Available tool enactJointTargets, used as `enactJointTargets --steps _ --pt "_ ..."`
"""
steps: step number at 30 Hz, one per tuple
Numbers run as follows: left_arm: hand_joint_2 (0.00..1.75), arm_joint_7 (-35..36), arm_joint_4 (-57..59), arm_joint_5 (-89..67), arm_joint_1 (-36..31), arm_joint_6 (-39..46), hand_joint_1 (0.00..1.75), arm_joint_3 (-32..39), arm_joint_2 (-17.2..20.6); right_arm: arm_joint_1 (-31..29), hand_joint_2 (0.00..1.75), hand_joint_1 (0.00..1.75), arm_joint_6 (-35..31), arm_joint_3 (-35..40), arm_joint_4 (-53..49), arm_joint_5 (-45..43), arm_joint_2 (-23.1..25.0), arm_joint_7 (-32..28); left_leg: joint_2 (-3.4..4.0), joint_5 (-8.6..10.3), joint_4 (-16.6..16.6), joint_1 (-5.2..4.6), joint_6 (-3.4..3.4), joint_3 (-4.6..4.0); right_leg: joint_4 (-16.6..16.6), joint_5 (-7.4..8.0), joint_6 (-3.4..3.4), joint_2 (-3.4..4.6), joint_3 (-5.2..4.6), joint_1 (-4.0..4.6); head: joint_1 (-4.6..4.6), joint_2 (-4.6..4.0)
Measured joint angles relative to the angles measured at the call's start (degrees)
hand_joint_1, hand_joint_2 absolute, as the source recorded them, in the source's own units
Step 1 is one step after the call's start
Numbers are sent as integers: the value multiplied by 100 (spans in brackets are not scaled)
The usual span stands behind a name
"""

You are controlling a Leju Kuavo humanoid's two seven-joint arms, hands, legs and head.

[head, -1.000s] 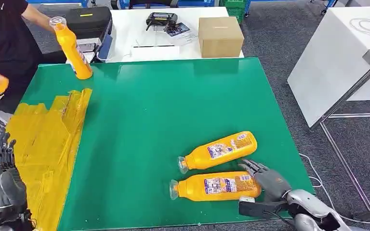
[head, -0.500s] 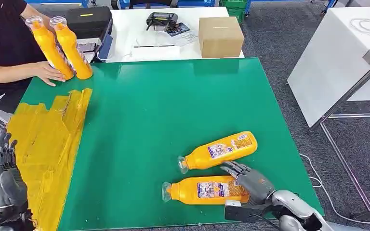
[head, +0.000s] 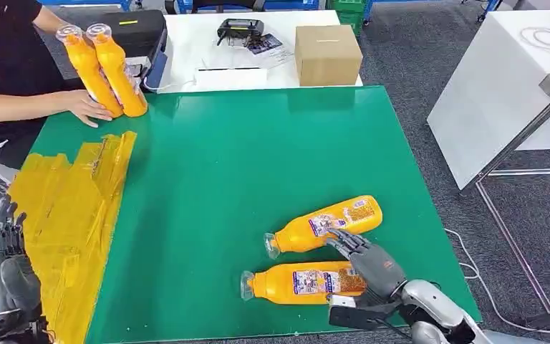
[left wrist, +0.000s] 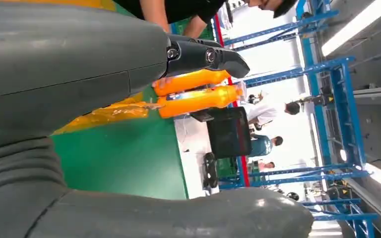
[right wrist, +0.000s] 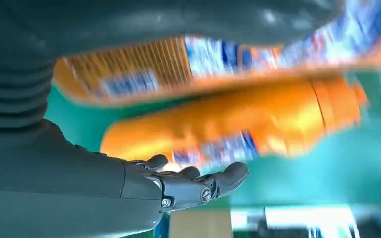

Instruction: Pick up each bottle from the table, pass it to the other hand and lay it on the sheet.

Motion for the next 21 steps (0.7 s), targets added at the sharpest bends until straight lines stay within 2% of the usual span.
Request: enactJointTargets --steps 4,10,21 --pt "0 -4 -31 5 42 -53 0 31 -7 -6 175 0 4 -77 -116 57 151 -35 -3 0 0 0 0 0 0 0 0 -1 0 0 0 0" --pt "0 -33 -29 7 16 -83 0 35 -7 -111 175 0 374 -2 -92 98 193 -105 -1 0 0 0 0 0 0 0 0 0 0 -1 2 0" --pt "0 -33 15 83 -111 -96 0 37 -7 -838 175 0 1229 901 420 -289 -367 273 -3 1 1 -1 1 0 0 1 0 0 0 -1 0 0"
